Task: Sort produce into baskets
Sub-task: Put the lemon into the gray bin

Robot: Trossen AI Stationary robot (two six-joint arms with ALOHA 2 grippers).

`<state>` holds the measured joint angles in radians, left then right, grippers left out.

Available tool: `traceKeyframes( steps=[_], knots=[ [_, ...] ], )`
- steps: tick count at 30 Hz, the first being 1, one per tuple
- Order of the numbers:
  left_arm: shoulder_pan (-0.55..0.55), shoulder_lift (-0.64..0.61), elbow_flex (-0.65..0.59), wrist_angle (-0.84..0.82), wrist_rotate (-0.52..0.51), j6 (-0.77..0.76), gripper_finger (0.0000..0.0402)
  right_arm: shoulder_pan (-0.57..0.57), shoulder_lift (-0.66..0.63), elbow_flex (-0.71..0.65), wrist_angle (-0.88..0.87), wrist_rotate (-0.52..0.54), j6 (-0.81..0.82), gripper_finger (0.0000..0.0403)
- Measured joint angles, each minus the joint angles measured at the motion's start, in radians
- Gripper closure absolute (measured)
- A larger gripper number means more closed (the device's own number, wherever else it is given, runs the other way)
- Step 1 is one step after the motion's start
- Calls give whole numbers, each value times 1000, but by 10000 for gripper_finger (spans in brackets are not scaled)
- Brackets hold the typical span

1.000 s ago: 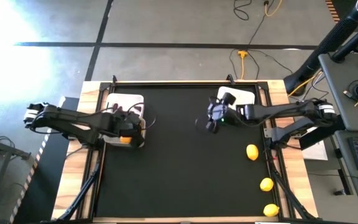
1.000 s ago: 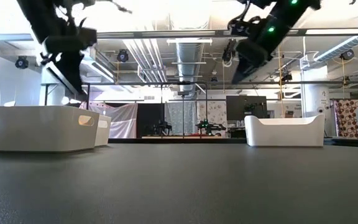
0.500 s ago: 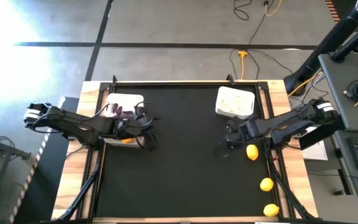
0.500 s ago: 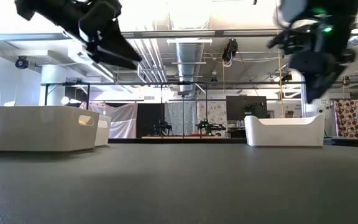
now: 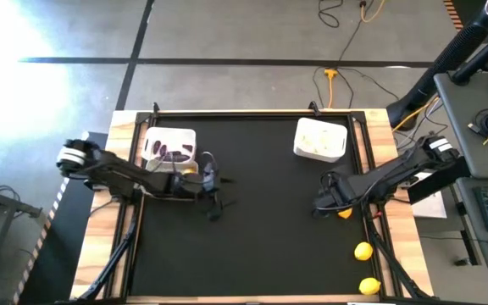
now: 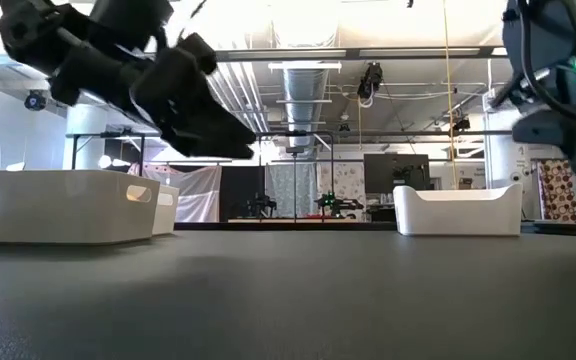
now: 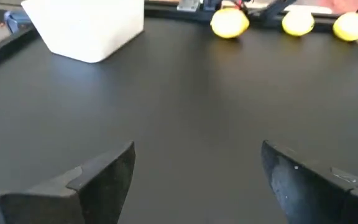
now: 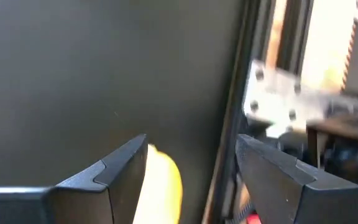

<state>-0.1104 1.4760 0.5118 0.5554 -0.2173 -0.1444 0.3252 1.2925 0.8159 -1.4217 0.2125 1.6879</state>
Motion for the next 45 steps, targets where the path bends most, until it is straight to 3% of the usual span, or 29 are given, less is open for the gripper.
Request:
traceKeyframes(
  steps=[7,11,20,27,35,45],
  knots=[
    [-13,139,86,5,95,19,73,4,44,-61,162,-119,-38,165],
    [-17,188,122,6,109,31,73,4,69,-79,251,-117,-104,165],
    [-20,245,149,5,126,31,73,4,71,-49,248,-121,-171,165],
    [-20,285,180,7,126,31,73,4,55,13,245,-57,-334,165],
    [-20,332,208,6,126,23,73,4,57,-9,215,-266,-524,157],
    [-34,342,229,6,133,23,73,4,58,-38,219,-365,-623,95]
  ],
)
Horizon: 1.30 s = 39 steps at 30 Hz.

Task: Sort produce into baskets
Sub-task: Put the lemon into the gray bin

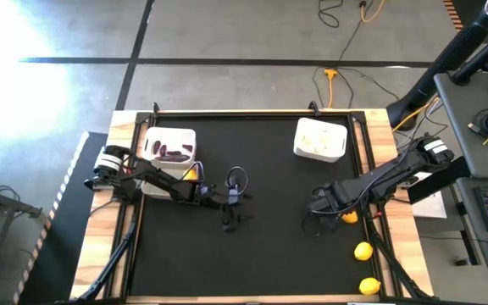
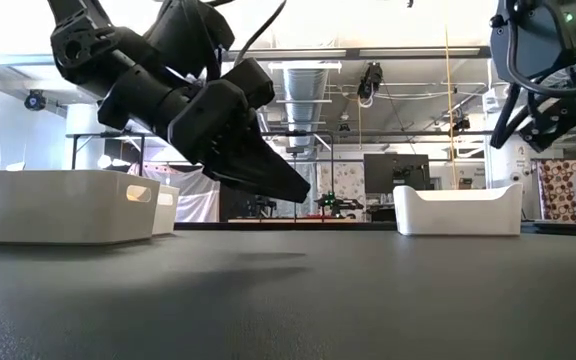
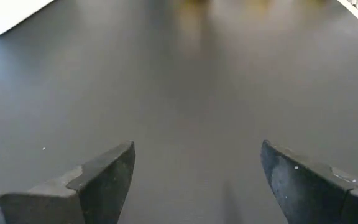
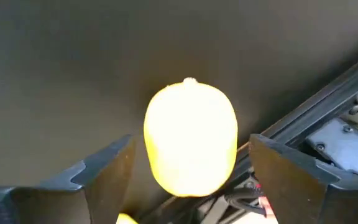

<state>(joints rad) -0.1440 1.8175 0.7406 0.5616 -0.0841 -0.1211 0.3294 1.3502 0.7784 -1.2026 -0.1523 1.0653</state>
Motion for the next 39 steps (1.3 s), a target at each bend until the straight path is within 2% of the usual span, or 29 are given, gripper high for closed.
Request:
traceKeyframes(
  steps=[8,14,22,27,32,36,39],
  knots=[
    [-4,0,-2,3,0,-10,73,0,13,-37,8,-5,-34,96],
    [-6,0,-2,36,0,-11,73,0,53,-96,47,-38,-9,119],
    [-4,0,3,42,-38,3,73,0,72,-86,60,-40,42,165],
    [-2,0,61,13,-48,58,73,0,71,-79,68,-37,60,165],
    [-2,10,145,-110,-48,113,73,0,71,-79,68,-32,89,161],
    [-2,62,210,-204,-48,111,75,0,71,-79,68,-19,86,168],
    [-4,107,243,-193,-47,112,83,-3,71,-79,68,-16,109,166]
  ],
)
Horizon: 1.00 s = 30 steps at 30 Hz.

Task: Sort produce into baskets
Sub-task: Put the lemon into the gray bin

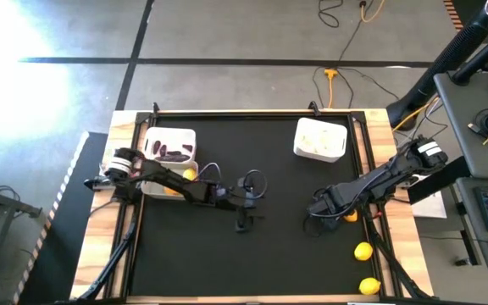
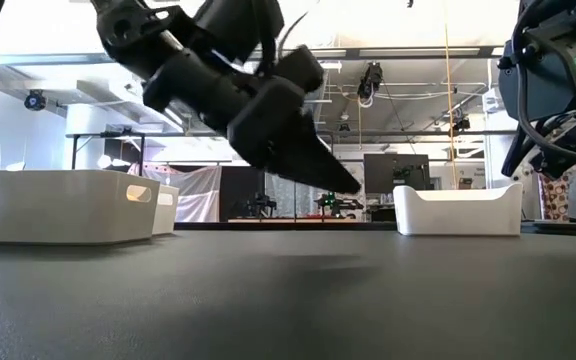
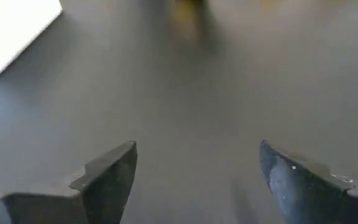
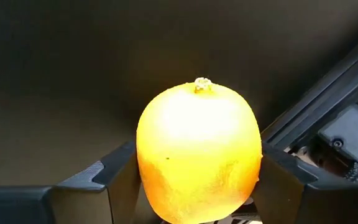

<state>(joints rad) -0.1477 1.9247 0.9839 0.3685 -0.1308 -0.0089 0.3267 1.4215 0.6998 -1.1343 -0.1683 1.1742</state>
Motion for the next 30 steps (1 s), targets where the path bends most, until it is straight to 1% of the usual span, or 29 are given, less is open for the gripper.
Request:
traceKeyframes(
  steps=[4,7,9,13,15,19,22,25,30],
  knots=[
    [-1,62,14,17,38,0,98,0,0,12,1,12,59,159],
    [-2,91,14,54,54,-3,111,0,0,79,18,20,52,165],
    [-2,99,12,61,54,-3,121,0,-2,146,57,68,22,170],
    [-2,91,10,61,55,4,139,3,-13,271,259,280,-160,170],
    [-2,75,10,59,56,8,146,1,-14,301,363,356,-253,168],
    [-2,24,7,10,71,-2,155,-15,-14,305,612,379,-384,169],
    [-2,-33,-17,-31,71,-3,157,-17,-2,270,814,382,-461,170],
    [-2,-113,-67,-16,71,-4,157,-19,16,225,986,381,-494,170],
    [-1,-245,-157,59,65,4,158,-47,39,189,1125,382,-494,170]
  ],
)
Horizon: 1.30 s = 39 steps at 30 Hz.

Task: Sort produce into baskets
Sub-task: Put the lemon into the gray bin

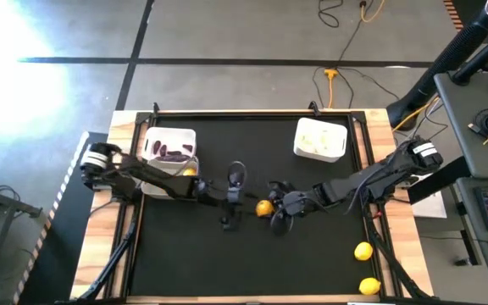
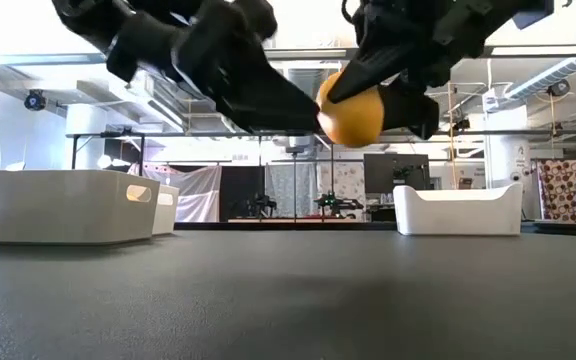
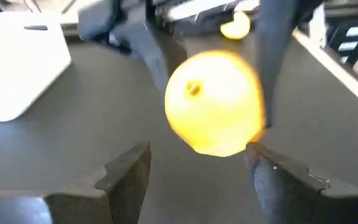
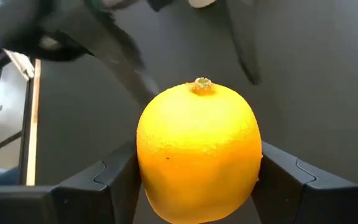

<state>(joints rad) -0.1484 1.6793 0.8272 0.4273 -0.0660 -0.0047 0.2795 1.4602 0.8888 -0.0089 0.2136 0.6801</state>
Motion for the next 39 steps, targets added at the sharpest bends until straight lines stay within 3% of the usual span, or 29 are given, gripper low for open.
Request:
traceKeyframes(
  steps=[7,16,20,24,33,39],
  knots=[
    [1,-27,-38,70,-4,-4,131,-39,-8,1,51,-5,-26,159],
    [2,48,57,78,-8,-5,47,-58,-3,2,98,-4,-82,162],
    [3,94,103,40,-60,-8,29,-58,-3,3,144,-2,-95,160],
    [4,122,136,5,-73,-15,47,-58,16,3,150,0,-103,159],
    [4,129,139,-9,-75,-12,142,-59,40,3,152,15,-108,159],
    [5,121,139,-29,-81,-8,148,-60,30,6,148,13,-126,159]
  ],
)
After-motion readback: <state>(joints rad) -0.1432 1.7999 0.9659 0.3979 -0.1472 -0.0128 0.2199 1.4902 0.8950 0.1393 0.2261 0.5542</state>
